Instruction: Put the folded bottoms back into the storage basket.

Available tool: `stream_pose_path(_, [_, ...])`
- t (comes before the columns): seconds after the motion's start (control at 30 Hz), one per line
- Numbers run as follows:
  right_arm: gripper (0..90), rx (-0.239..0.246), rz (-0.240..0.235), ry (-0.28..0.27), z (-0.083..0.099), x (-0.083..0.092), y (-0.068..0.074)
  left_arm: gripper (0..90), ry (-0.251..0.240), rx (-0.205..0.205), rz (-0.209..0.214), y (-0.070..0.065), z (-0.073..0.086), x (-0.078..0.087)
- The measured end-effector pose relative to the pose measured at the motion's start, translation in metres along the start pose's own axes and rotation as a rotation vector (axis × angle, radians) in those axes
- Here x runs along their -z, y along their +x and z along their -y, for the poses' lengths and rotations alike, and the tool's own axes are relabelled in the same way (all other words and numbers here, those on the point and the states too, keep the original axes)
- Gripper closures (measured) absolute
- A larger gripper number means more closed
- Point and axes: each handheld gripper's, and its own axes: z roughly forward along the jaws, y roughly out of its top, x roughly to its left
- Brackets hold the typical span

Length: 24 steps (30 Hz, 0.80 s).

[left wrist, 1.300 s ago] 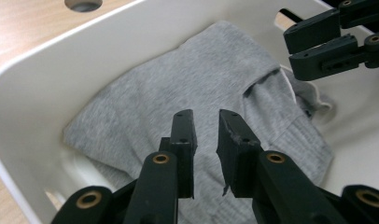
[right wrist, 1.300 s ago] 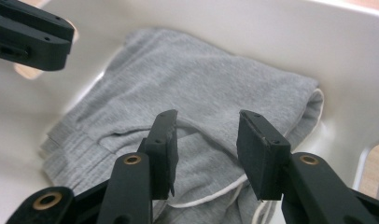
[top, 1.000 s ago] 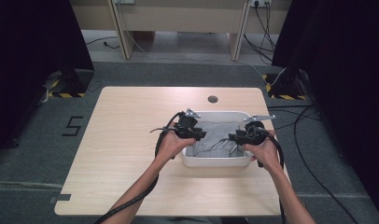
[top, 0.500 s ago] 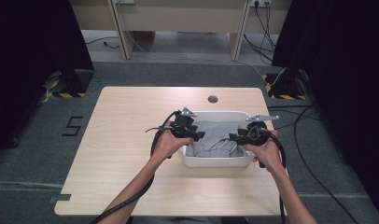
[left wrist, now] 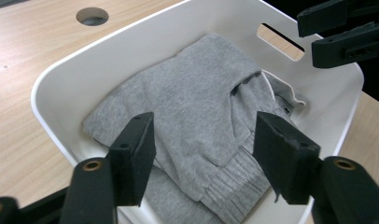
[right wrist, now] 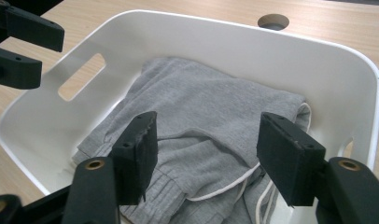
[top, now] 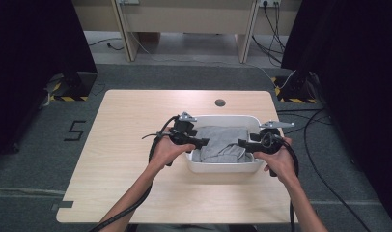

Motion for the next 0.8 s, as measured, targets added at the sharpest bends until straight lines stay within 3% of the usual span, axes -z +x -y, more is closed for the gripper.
stream_pose_path(0.43, [33.7,-0.001,-0.003,-0.011,0.006,0.010,0.002,21.1,-0.001,0.031,-0.021,0.007,0.011,0.014])
stream_pose_path(0.8, [33.3,0.022,0.007,-0.031,0.012,0.023,0.008,19.7,-0.014,0.041,-0.032,0.014,0.023,0.029])
